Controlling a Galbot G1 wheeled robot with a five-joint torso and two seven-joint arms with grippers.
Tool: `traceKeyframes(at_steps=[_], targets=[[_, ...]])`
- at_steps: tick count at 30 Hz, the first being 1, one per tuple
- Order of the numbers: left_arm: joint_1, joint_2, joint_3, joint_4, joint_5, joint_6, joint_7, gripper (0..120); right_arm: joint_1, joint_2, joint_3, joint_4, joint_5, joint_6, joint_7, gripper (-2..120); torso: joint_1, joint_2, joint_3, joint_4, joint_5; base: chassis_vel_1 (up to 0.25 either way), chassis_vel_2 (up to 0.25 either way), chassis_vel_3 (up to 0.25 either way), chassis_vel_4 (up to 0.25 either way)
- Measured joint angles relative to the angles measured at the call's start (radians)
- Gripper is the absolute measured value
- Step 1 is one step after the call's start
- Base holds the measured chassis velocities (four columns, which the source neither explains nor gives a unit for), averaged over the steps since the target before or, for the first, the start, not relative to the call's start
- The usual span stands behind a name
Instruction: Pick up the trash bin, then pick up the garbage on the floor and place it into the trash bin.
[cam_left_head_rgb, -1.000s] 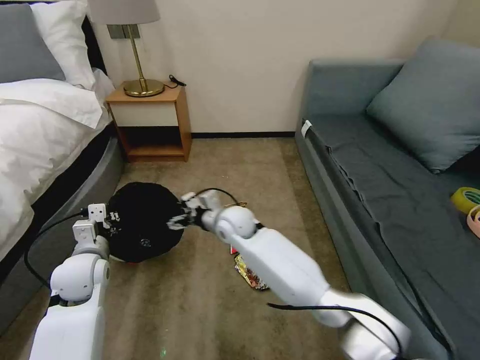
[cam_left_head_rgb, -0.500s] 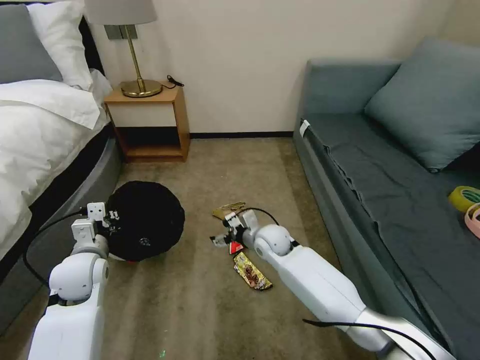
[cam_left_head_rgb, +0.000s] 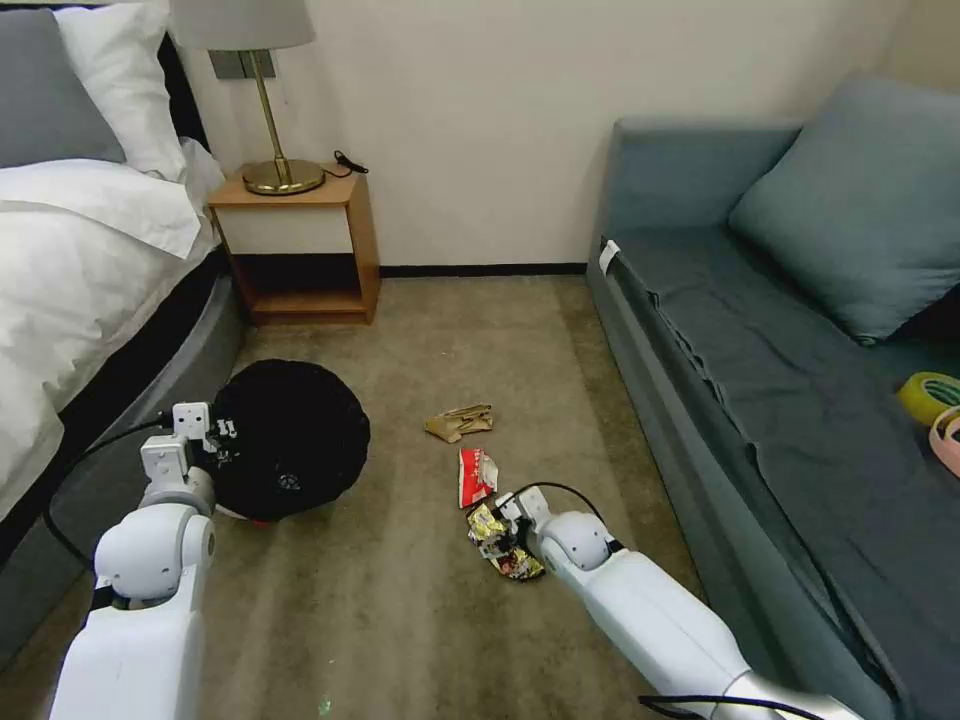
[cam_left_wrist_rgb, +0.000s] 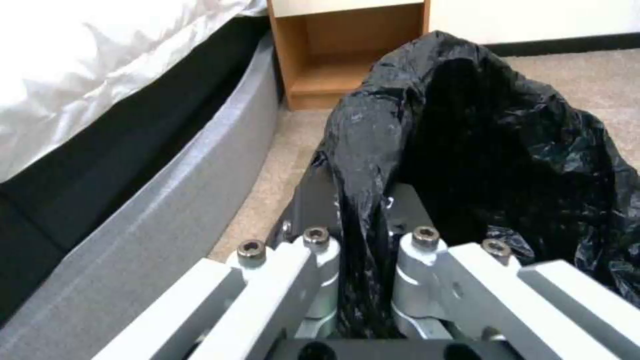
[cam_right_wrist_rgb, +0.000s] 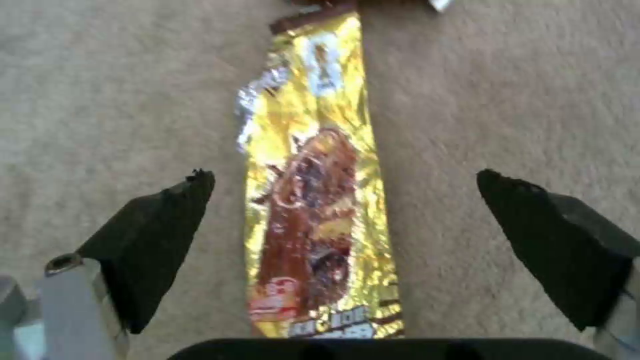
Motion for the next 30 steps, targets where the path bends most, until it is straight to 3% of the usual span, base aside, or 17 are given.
traceKeyframes(at_steps=[30], targets=[[0.005, -0.004, 0.016, 0.002, -0.007, -0.012, 0.006, 5, -0.071, 0.023, 0.056, -0.060, -0.081, 0.027, -0.044, 99, 0.000, 0.000, 0.000, 0.0000, 0.0000, 0.000, 0.000, 0.000, 0.000]])
